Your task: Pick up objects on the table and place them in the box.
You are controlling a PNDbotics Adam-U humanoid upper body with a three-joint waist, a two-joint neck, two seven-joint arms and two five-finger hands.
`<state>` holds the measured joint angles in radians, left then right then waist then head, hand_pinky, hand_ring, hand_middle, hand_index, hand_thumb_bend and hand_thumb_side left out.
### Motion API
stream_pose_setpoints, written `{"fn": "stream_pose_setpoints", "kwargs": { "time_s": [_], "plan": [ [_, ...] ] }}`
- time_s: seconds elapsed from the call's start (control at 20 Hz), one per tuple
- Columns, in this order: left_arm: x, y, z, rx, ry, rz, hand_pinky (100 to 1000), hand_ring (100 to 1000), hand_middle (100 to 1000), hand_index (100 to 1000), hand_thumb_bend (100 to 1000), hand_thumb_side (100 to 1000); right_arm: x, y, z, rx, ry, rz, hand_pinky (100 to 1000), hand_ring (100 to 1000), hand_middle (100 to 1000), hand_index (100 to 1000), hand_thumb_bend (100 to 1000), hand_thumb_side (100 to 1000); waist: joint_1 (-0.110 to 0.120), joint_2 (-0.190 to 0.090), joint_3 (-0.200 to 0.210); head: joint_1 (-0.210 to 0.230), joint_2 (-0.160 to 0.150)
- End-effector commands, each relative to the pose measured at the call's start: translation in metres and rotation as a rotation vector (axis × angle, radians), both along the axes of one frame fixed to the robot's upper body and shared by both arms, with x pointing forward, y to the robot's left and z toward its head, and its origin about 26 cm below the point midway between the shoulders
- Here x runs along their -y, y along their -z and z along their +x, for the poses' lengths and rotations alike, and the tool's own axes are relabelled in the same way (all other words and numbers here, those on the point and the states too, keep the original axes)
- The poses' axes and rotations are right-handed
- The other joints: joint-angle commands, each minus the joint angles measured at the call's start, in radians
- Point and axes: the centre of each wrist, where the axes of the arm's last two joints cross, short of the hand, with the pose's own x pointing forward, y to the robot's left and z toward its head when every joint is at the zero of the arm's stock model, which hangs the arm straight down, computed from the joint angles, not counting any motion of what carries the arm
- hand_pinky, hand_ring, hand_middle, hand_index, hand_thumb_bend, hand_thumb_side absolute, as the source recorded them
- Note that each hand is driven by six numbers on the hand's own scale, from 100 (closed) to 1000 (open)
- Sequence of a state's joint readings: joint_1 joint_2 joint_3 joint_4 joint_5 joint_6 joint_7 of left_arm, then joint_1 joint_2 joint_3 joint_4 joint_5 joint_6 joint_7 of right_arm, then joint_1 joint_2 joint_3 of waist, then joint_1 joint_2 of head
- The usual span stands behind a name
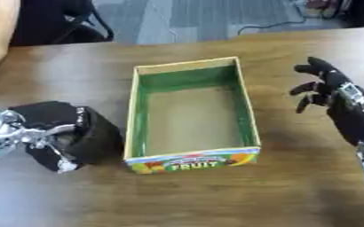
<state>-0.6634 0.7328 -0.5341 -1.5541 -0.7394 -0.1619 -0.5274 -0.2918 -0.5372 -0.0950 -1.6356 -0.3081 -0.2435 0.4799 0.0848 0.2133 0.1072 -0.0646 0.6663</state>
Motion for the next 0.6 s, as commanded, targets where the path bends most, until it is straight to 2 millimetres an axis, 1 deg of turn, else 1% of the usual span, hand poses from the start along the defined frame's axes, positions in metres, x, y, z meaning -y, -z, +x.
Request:
{"fn": "stream_pose_setpoints", "kwargs": {
  "time_s": [0.05, 0.6],
  "plan": [
    [-0.007, -0.027, -0.001, 0.044, -0.002, 0.032, 100, 100, 100, 222, 100, 234, 0.004, -0.012, 0.0, 0.033, 0.007, -0.02, 467, 687, 881, 1000, 100, 1000, -0.002, -0.014, 0.004, -0.01, -0.005],
    [-0.01, -0.077, -0.014, 0.118, -0.007, 0.031, 100, 100, 100, 231, 100, 248, 0.006, -0.01, -0.001, 0.024, 0.017, -0.019, 467, 687, 881, 1000, 100, 1000, 0.003, -0.023, 0.016, -0.016, -0.015]
  ]
}}
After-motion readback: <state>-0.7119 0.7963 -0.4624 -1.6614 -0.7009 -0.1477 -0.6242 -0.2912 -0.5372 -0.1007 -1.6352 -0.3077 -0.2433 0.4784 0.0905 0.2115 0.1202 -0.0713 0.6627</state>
